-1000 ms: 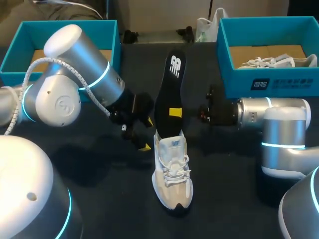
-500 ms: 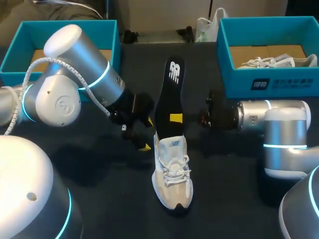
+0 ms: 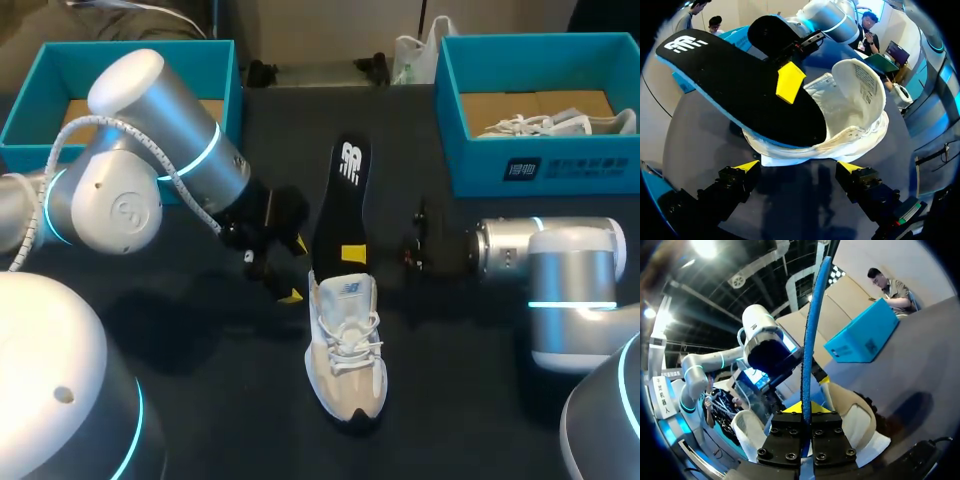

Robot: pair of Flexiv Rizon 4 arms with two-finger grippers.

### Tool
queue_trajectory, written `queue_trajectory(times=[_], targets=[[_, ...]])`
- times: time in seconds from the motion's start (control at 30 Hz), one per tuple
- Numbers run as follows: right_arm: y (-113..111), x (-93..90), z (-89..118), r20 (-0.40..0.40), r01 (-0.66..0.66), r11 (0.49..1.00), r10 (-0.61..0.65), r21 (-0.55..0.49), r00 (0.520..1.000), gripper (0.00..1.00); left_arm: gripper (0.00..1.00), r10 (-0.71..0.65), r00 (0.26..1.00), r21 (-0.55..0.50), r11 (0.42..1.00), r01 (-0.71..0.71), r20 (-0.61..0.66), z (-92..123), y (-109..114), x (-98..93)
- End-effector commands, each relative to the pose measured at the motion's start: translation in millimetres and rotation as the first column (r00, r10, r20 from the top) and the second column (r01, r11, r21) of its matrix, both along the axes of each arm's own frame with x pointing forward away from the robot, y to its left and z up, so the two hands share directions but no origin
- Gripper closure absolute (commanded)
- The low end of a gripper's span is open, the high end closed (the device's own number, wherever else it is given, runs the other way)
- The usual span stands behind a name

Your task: Take the shoe out of the shoebox, open the shoe tongue, remove and reinsert the insole, then place the shoe into the shoebox

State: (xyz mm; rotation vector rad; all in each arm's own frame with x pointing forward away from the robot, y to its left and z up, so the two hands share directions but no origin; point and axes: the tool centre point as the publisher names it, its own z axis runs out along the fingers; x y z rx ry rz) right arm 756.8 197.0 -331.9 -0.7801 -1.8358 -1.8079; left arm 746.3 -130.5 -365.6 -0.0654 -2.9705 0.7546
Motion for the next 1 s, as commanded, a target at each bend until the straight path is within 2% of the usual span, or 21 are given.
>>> queue_trajectory(times=[0.03, 0.23, 0.43, 0.8, 0.9, 0.93, 1.0], targets=[[0, -12.9, -1, -0.013, 0.018, 1.000, -0.018, -0.019, 1.000, 1.00, 0.00, 0.002, 1.000, 0.000, 1.000, -0.002, 0.003, -1, 0, -1.4], [-2, -27.8, -13, -0.070, 0.015, 1.000, -0.016, -0.021, 0.997, 1.00, 0.00, 0.002, 1.000, 0.000, 1.000, -0.002, 0.003, -1, 0, -1.4], [-2, -35.2, -21, -0.121, -0.014, 0.999, 0.010, -0.031, 0.993, 1.00, 0.00, 0.002, 1.000, 0.000, 1.000, -0.002, 0.003, -1, 0, -1.4], [-2, -34.5, -19, -0.121, -0.030, 1.000, 0.030, -0.001, 0.992, 1.00, 0.00, 0.002, 1.000, 0.000, 1.000, -0.002, 0.003, -1, 0, -1.4], [1, -31.8, -15, -0.114, -0.046, 0.999, 0.045, -0.004, 0.993, 0.75, 0.00, 0.002, 1.000, 0.000, 1.000, -0.002, 0.003, -1, 0, -1.4], [1, -31.4, -14, -0.110, -0.049, 0.999, 0.049, -0.004, 0.993, 0.69, 0.00, 0.002, 1.000, 0.000, 1.000, -0.002, 0.003, -1, 0, -1.4], [2, -30.2, -8, -0.095, -0.060, 0.998, 0.060, -0.002, 0.994, 0.66, 0.00, 0.002, 1.000, 0.000, 1.000, -0.002, 0.003, -1, 0, -1.4]])
